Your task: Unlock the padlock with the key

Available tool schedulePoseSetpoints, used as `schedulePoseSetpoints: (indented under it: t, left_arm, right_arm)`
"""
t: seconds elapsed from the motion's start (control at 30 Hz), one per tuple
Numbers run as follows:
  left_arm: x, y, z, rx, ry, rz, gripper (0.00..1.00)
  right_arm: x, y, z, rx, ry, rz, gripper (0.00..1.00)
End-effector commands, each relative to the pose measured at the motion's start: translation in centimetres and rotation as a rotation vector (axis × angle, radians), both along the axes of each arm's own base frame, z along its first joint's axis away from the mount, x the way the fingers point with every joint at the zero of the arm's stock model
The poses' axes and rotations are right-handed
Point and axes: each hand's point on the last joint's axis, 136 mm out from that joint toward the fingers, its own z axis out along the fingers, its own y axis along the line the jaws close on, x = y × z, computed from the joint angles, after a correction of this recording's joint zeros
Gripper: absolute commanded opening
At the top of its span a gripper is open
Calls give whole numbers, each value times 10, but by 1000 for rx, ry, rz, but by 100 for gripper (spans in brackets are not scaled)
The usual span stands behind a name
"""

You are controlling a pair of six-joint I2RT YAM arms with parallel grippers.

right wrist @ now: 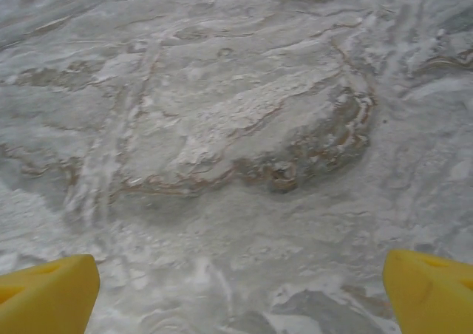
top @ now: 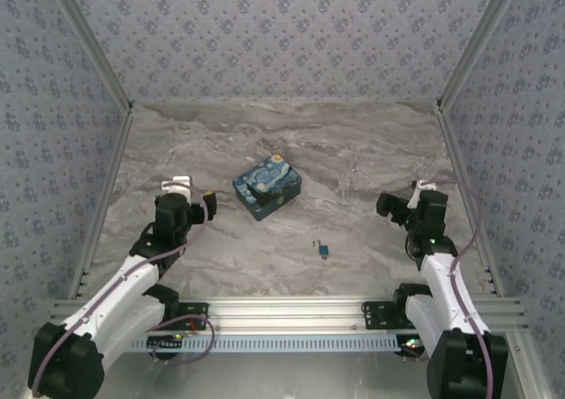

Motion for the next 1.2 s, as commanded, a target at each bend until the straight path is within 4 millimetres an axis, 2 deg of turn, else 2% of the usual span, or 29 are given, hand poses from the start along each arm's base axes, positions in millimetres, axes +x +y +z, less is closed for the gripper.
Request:
schedulePoseSetpoints:
  t: [0.0, 0.13, 0.23, 0.33, 0.43, 0.53, 0.6, 0.7, 0.8, 1.03, 1.17]
  left_arm:
    - [10, 14, 22, 46, -84, 42, 99]
    - [12, 24, 22, 42, -89, 70, 99]
    - [14, 33, 20, 61, -89, 86, 99]
    - [16, 43, 10, 72, -83, 106, 99]
    - [16, 52, -6, 44, -92, 123, 100]
    - [19, 55, -15, 20, -109, 124, 99]
    - [23, 54, -19, 22, -106, 107, 100]
    - [33, 49, -17, 45, -123, 68, 99]
    - [44, 44, -18, 55, -128, 33, 99]
    - [69, 30, -19, 74, -154, -55, 99]
    - [76, 25, -20, 107, -169, -103, 99]
  right_arm:
    - [18, -14, 14, -93, -146, -29, 100]
    - [29, -20, -3, -123, -177, -41, 100]
    - [46, -15, -1, -128, -206, -19, 100]
    - [63, -10, 1, -138, -248, -4, 100]
    - [78, -5, 0, -214, -210, 38, 100]
    - [81, -5, -2, -251, -262, 53, 100]
    - [82, -7, -12, -240, -262, 43, 100]
    - [87, 3, -23, -260, -267, 86, 100]
    - [100, 5, -32, -267, -162, 109, 100]
    - [102, 1, -30, -243, -165, 101, 100]
    - [102, 2, -29, -251, -166, 102, 100]
